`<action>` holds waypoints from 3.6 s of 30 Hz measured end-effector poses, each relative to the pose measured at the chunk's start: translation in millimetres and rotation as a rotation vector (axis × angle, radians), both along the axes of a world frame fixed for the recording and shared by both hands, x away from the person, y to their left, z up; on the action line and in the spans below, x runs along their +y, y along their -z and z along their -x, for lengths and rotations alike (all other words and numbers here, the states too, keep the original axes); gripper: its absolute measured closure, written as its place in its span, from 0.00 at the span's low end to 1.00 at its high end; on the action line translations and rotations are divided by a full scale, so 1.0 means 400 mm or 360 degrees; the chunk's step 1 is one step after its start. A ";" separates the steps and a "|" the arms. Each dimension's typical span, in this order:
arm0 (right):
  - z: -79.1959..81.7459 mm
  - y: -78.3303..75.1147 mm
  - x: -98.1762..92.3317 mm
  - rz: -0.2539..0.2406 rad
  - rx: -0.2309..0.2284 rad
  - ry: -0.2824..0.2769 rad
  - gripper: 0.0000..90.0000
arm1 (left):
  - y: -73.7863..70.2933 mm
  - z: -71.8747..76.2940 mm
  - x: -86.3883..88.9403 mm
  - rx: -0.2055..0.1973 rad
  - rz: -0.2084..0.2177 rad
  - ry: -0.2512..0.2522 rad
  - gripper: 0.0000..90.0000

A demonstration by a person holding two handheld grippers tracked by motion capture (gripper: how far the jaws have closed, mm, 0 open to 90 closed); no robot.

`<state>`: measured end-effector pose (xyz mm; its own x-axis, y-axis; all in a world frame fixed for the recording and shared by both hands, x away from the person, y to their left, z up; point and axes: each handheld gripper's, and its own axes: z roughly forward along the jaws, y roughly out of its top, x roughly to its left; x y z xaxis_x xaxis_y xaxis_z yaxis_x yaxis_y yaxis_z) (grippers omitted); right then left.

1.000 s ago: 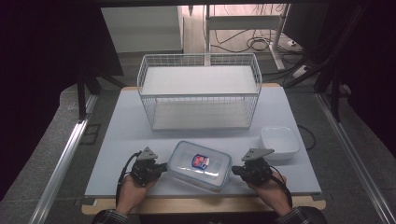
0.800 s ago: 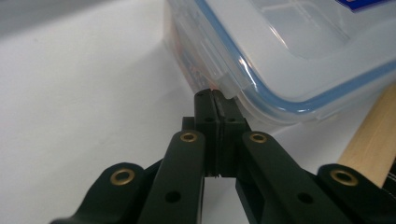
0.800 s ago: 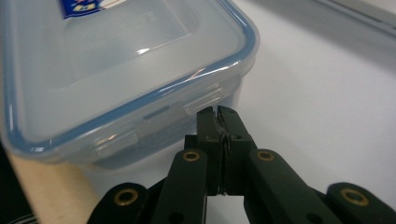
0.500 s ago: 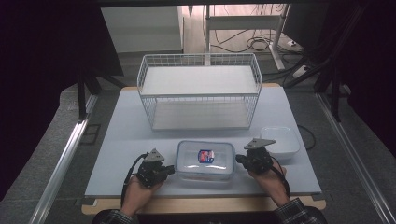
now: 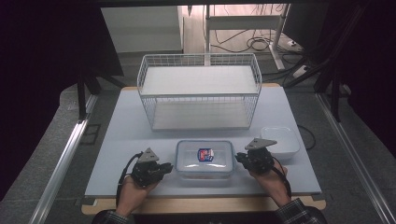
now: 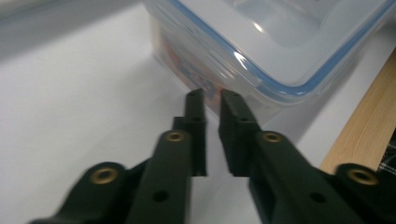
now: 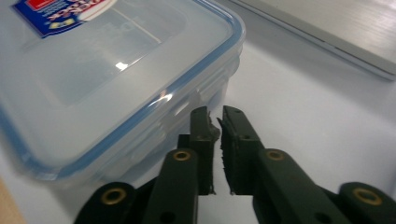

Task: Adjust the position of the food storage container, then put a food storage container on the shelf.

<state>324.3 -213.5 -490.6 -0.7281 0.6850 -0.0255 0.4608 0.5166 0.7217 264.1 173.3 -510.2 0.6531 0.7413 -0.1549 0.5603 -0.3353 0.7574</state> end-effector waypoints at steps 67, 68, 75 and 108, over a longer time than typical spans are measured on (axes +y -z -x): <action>0.005 -0.057 0.027 -0.0166 0.0147 -0.0197 0.11 | -0.062 -0.076 -0.019 -0.0106 0.0008 0.0037 0.12; 0.005 -0.057 0.027 -0.0166 0.0147 -0.0197 0.11 | -0.060 -0.086 -0.026 -0.0098 -0.0009 0.0048 0.12; -0.037 -0.027 0.055 -0.0183 0.0296 -0.0215 0.09 | -0.038 -0.123 -0.061 0.0014 0.0021 0.0099 0.10; -0.042 -0.008 0.001 -0.0474 0.0758 -0.0150 0.38 | 0.007 -0.107 -0.025 0.0463 0.0440 0.0289 0.37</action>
